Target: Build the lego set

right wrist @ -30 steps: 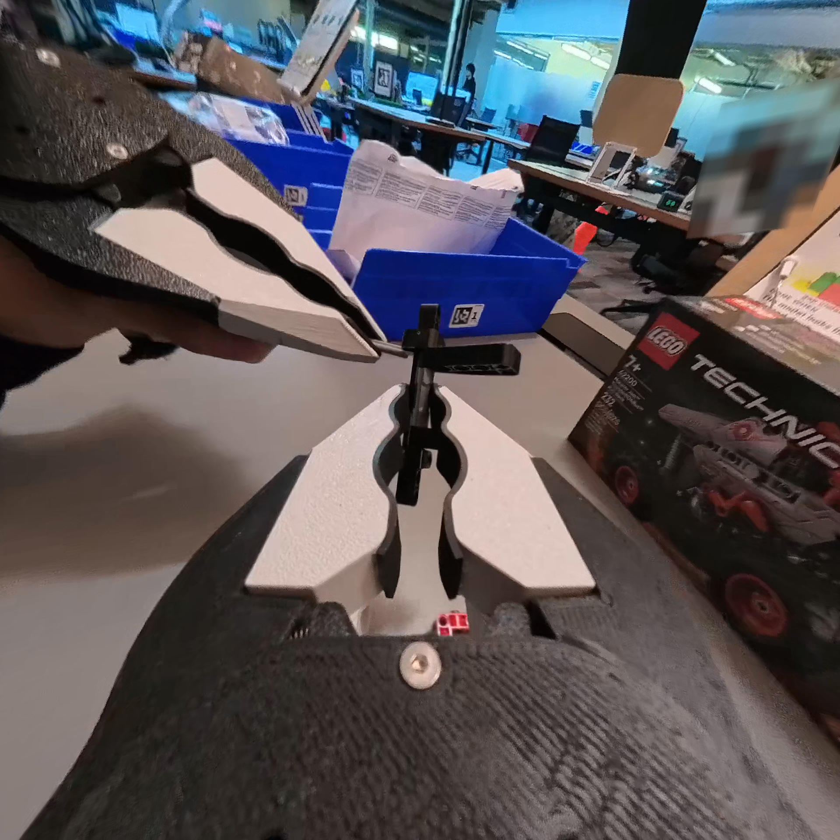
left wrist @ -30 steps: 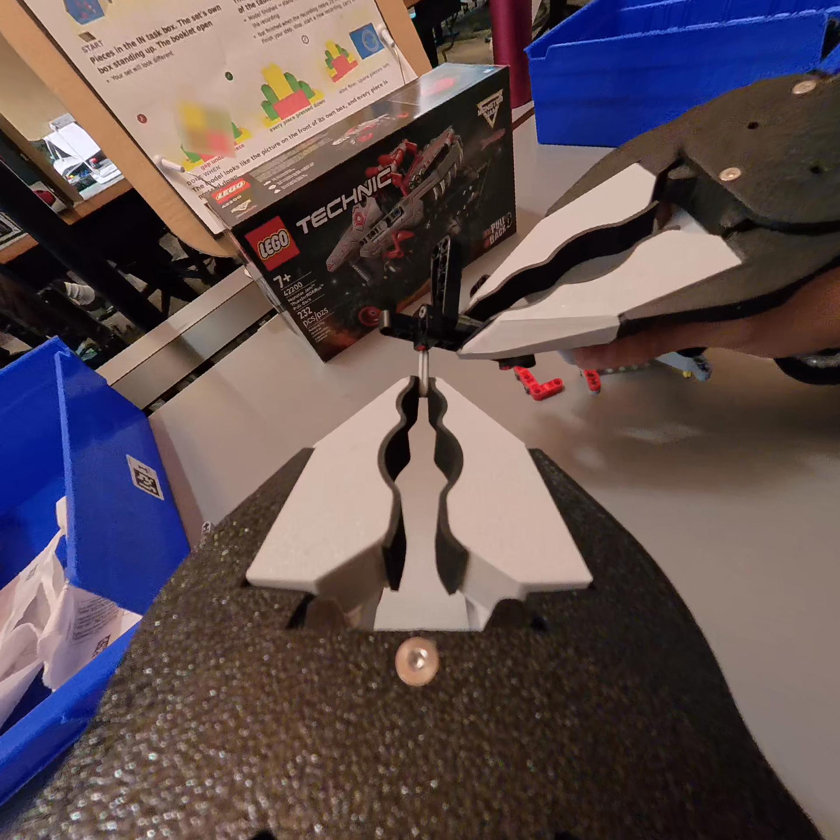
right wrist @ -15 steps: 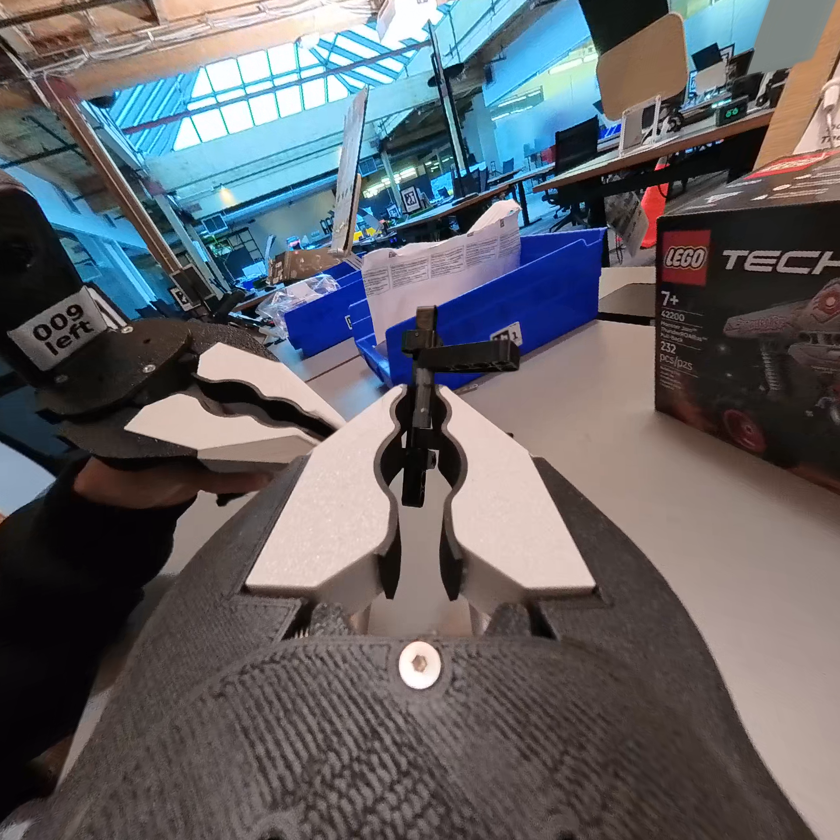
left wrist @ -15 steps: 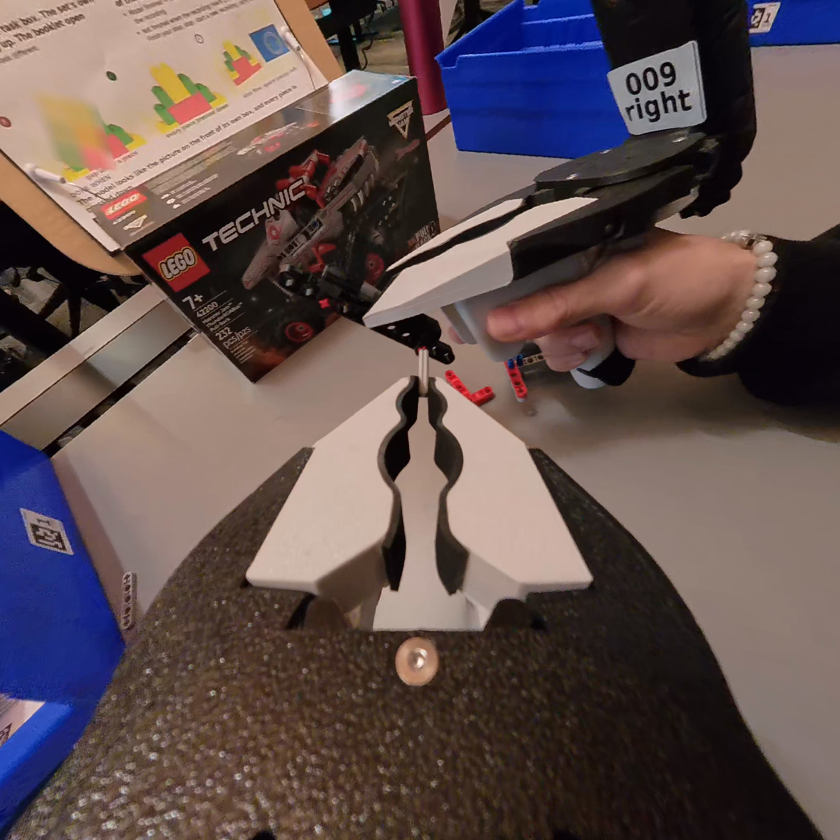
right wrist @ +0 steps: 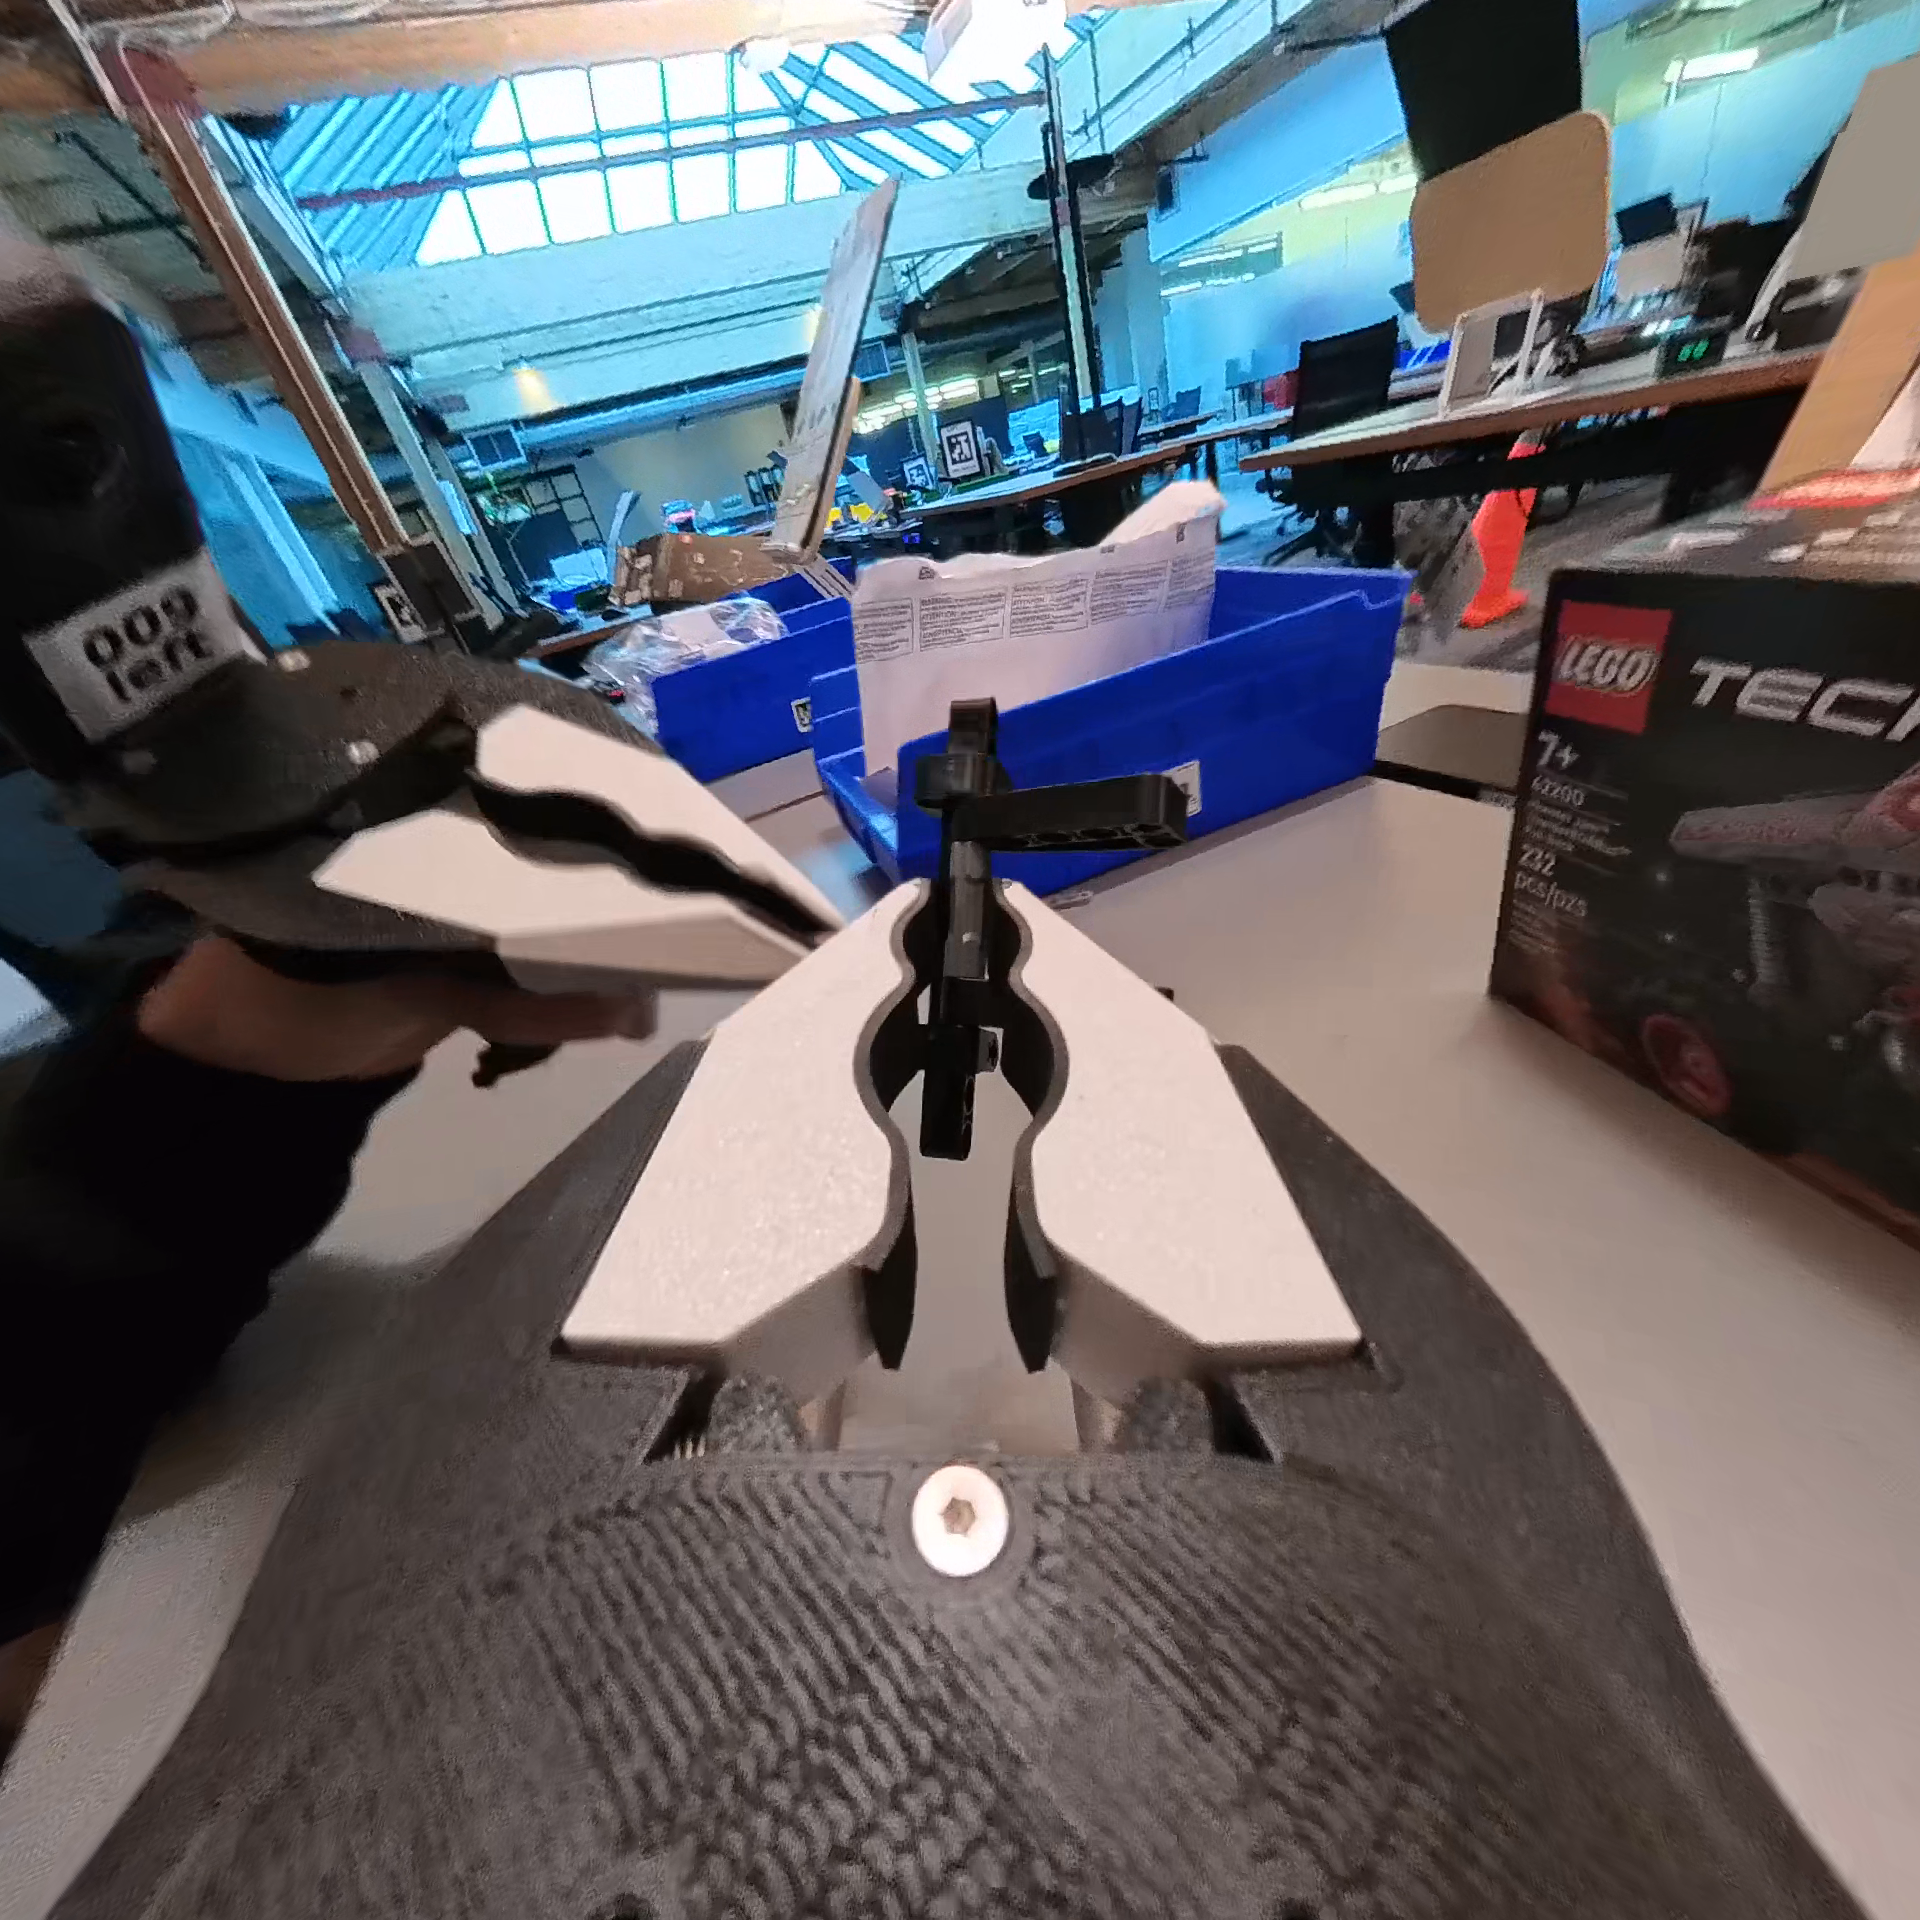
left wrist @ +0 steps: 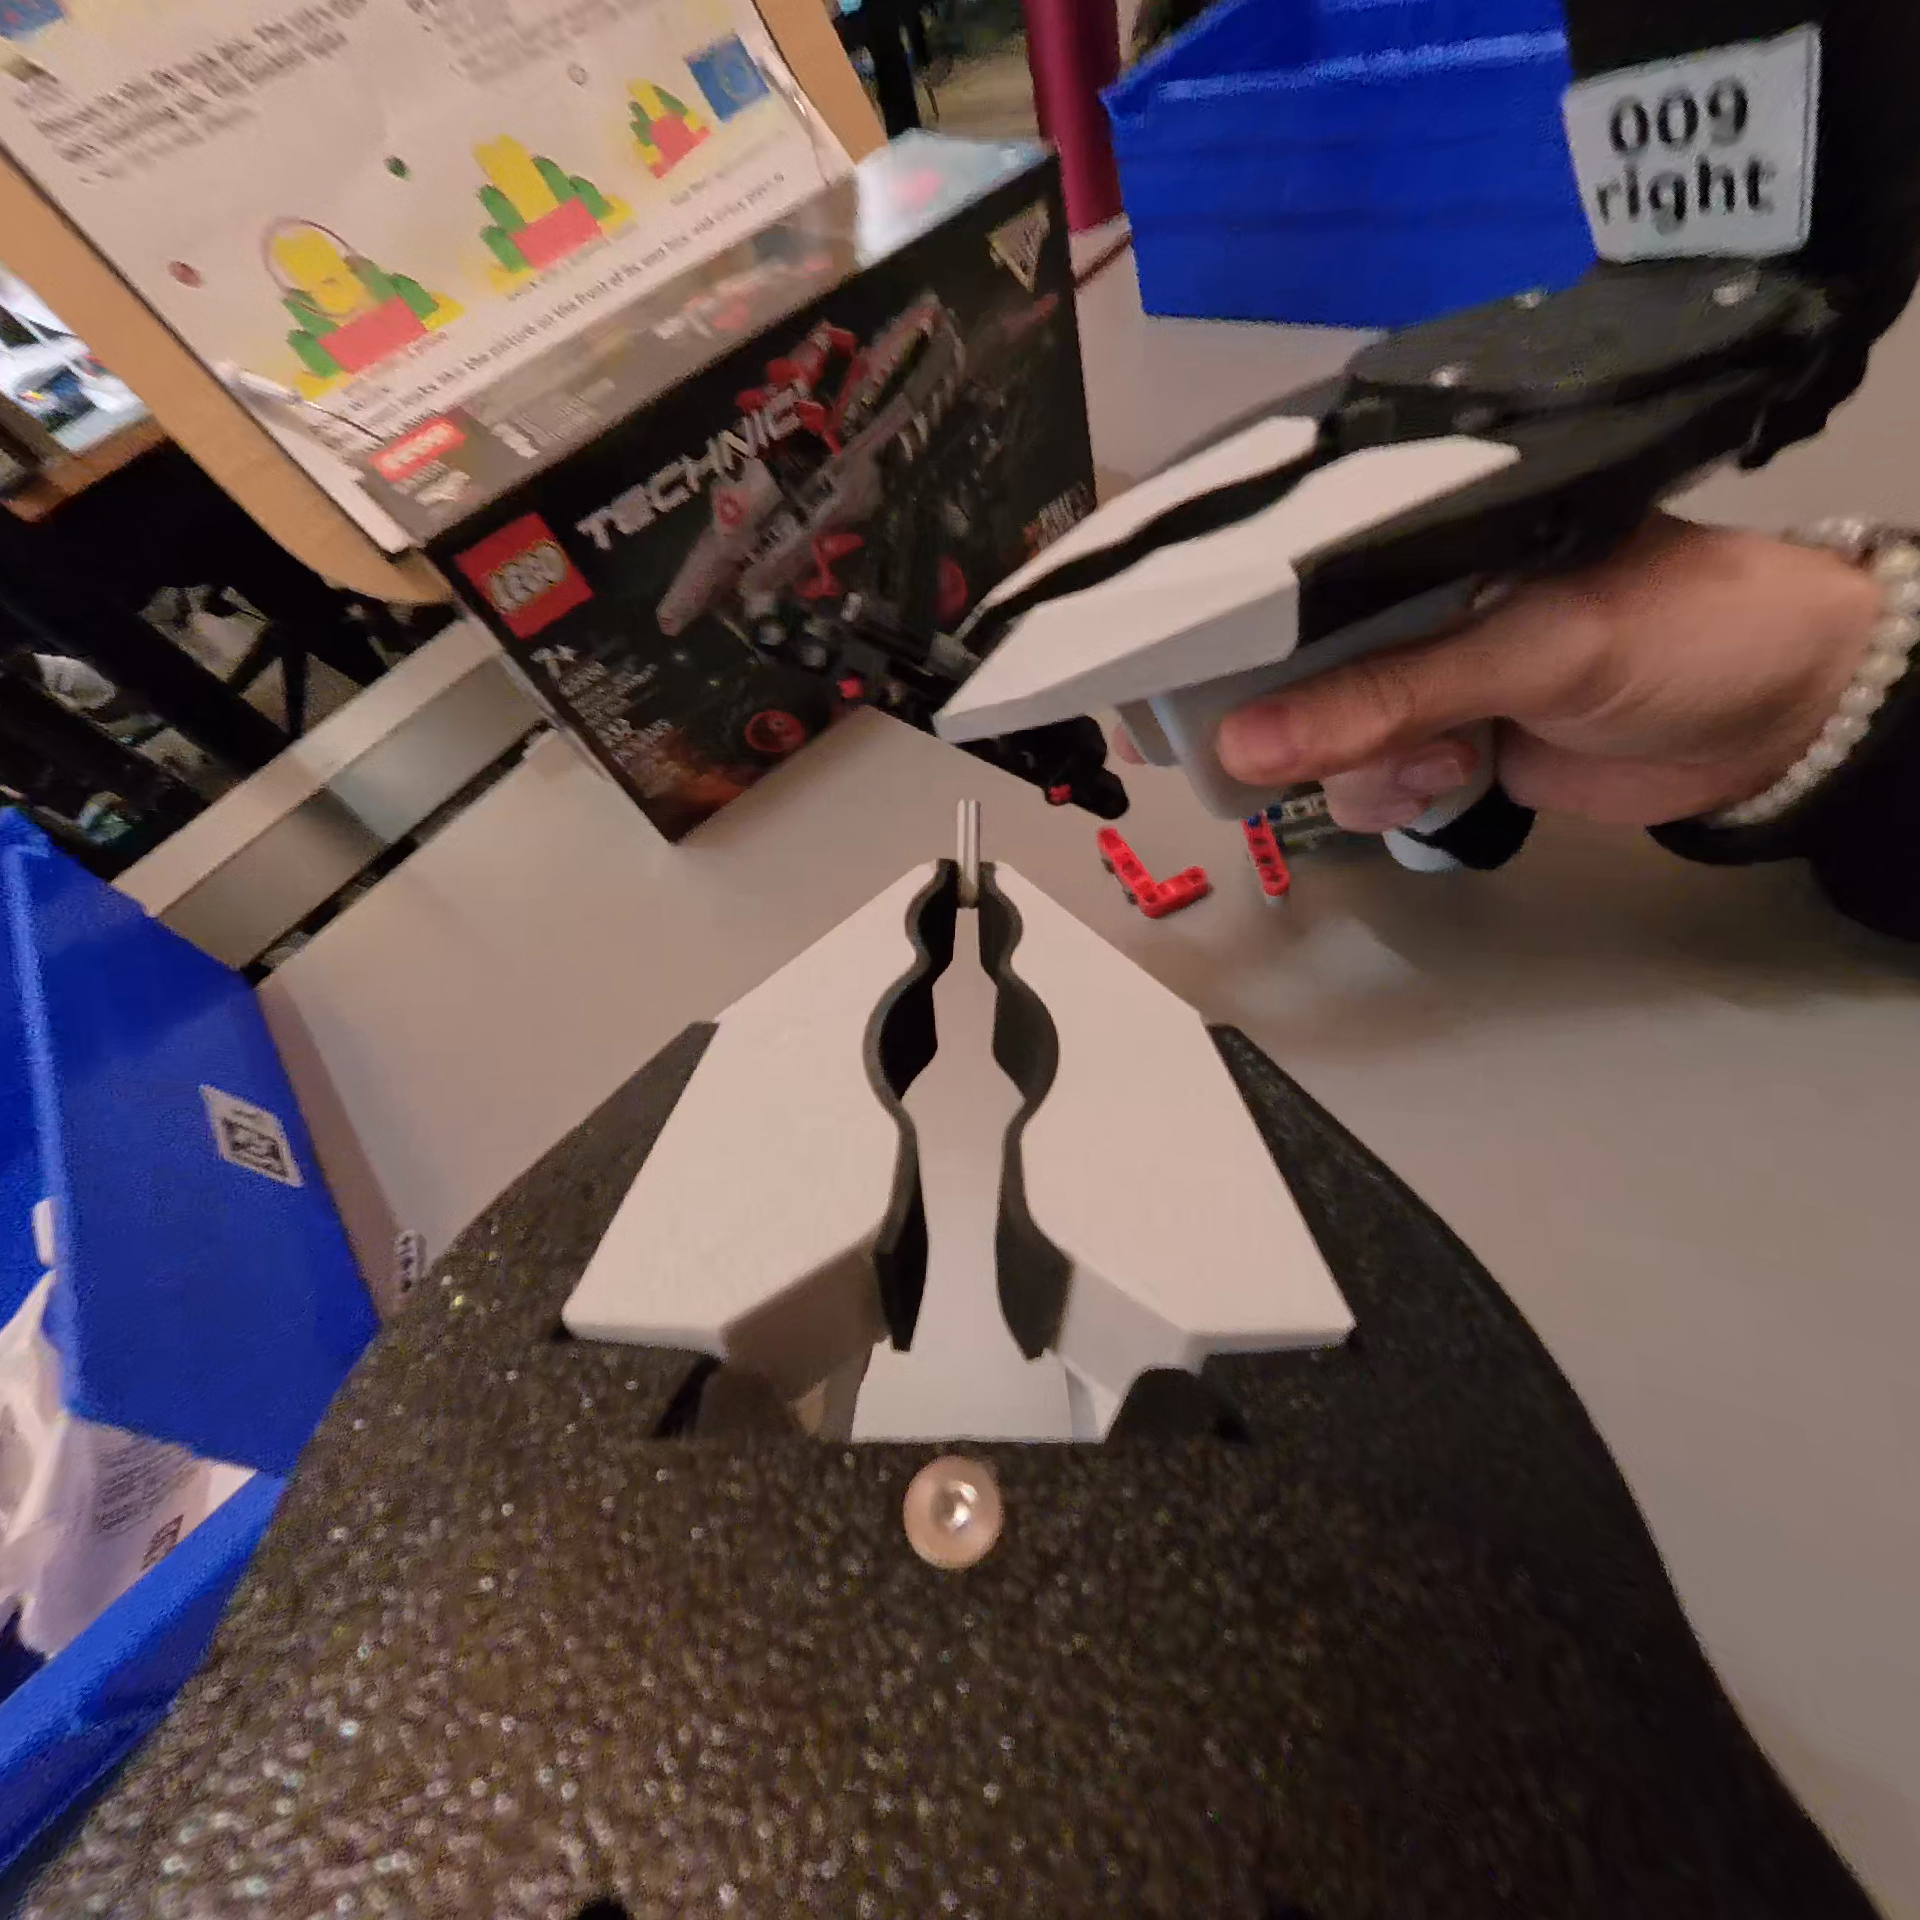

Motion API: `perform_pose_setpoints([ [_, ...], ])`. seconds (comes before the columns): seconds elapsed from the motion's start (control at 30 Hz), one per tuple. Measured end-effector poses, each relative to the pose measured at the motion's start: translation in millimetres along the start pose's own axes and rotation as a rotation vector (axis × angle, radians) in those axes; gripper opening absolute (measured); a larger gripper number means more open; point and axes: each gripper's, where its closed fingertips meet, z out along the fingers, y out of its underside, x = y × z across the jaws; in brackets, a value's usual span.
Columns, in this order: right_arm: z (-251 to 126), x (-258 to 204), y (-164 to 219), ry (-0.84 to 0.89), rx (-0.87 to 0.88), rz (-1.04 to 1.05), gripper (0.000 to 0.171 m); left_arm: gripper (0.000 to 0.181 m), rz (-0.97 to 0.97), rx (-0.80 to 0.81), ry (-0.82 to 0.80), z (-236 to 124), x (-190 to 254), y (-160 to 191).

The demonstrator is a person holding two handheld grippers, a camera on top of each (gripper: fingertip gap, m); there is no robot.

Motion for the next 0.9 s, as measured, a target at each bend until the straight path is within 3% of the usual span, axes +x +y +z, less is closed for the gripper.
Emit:
perform_pose_setpoints([
  [0.13,2.0,-5.9,-1.1,0.023,-0.006,-0.145,0.007,0.002,-0.059,0.093,-0.036,-14.4,-12.5,-14.9],
  [0.4,5.8,-14.0,1.4,0.080,-0.028,-0.360,0.007,0.002,-0.059,0.097,-0.054,-17.1,-17.3,-14.9],
  [0.9,7.4,-12.5,3.5,0.117,-0.028,-0.371,0.007,0.002,-0.061,0.083,-0.066,-15.6,-19.5,-11.5],
])
